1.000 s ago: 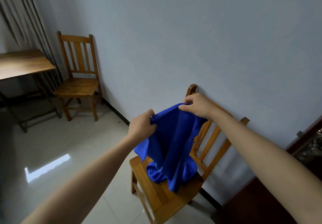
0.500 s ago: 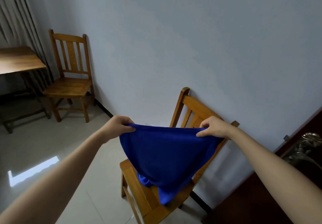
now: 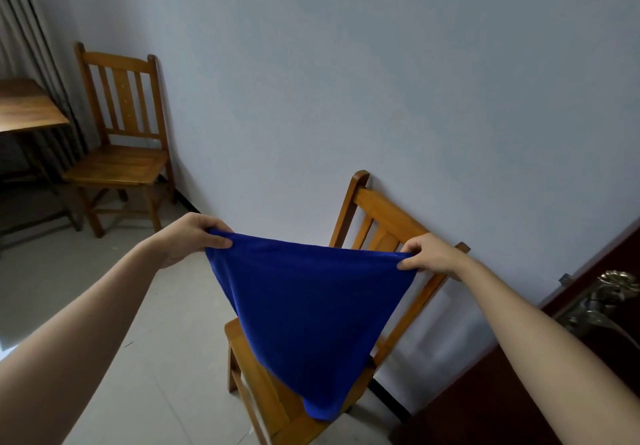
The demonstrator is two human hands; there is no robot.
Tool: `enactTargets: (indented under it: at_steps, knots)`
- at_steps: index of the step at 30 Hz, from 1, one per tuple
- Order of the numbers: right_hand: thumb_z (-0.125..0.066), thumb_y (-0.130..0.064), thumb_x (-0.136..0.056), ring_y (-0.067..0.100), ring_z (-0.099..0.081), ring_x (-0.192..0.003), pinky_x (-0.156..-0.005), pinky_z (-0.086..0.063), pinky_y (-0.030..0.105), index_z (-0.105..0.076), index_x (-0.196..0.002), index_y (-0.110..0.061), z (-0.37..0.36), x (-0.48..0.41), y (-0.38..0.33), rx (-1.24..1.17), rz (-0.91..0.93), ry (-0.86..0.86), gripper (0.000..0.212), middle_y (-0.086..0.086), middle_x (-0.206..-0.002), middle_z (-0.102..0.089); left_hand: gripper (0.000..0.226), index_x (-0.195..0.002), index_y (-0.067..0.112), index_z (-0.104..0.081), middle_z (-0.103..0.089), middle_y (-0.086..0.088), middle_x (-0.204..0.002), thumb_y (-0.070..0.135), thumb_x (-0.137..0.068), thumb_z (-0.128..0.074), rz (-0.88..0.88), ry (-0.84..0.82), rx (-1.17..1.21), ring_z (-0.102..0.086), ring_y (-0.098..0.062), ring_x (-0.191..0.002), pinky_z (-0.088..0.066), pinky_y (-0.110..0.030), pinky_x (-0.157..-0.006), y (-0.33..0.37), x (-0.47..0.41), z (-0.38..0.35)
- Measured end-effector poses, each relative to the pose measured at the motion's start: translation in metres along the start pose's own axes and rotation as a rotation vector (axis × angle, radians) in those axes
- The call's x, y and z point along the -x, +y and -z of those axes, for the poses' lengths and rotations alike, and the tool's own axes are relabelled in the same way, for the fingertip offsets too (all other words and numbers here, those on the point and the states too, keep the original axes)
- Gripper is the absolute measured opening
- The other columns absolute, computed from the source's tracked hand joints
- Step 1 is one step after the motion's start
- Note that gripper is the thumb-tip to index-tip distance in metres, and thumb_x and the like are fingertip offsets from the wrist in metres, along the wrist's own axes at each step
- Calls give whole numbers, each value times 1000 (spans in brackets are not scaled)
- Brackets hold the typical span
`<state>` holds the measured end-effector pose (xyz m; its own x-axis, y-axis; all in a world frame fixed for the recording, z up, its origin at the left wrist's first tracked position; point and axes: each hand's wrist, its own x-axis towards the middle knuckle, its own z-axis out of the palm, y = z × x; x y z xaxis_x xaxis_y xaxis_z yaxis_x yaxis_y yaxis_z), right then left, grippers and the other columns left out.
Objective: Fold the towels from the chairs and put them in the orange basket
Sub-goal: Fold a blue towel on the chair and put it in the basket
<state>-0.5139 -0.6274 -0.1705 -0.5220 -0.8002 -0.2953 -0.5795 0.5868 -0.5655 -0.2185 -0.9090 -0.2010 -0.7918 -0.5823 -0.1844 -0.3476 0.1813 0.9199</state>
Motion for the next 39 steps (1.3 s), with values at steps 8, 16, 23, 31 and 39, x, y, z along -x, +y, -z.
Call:
enactTargets:
  at_steps: [8, 16, 23, 31, 39]
  knots:
    - [-60, 2, -83, 19, -62, -81, -63, -53, 19, -63, -82, -9, 32, -61, -49, -328, 74, 217, 11, 7, -84, -65, 11, -78, 8, -57, -57, -8, -78, 0, -86, -55, -44, 192, 409, -55, -19, -75, -51, -22, -58, 15, -38, 47]
    - [-58, 3, -86, 5, -59, -62, -57, -51, 17, -54, -74, -14, 96, -155, -143, -823, 196, 555, 21, 2, -75, -56, 18, -83, 20, -60, -66, 11, -73, 10, -92, -50, -314, 354, 311, -61, -7, -80, -50, -27, -75, 72, -86, 118]
    - [-58, -11, -90, 14, -60, -82, -72, -52, 26, -56, -85, -18, 106, -196, -170, -1029, 333, 552, 9, 1, -91, -63, 18, -86, 25, -59, -62, 12, -80, 13, -95, -48, -538, 448, 339, -59, -6, -84, -52, -26, -81, 98, -97, 139]
    - [-59, -12, -89, 13, -59, -83, -70, -50, 25, -58, -86, -19, 105, -192, -161, -984, 343, 479, 8, -2, -91, -63, 19, -84, 24, -59, -60, 9, -84, 12, -94, -49, -466, 508, 286, -58, -4, -83, -52, -23, -76, 102, -68, 126]
    - [-60, -11, -88, 13, -58, -82, -67, -50, 22, -58, -85, -19, 79, -158, -99, -919, 306, 311, 9, -2, -89, -62, 19, -83, 18, -61, -62, 7, -72, 7, -93, -48, -304, 559, 318, -57, -7, -73, -51, -15, -58, 69, -4, 40]
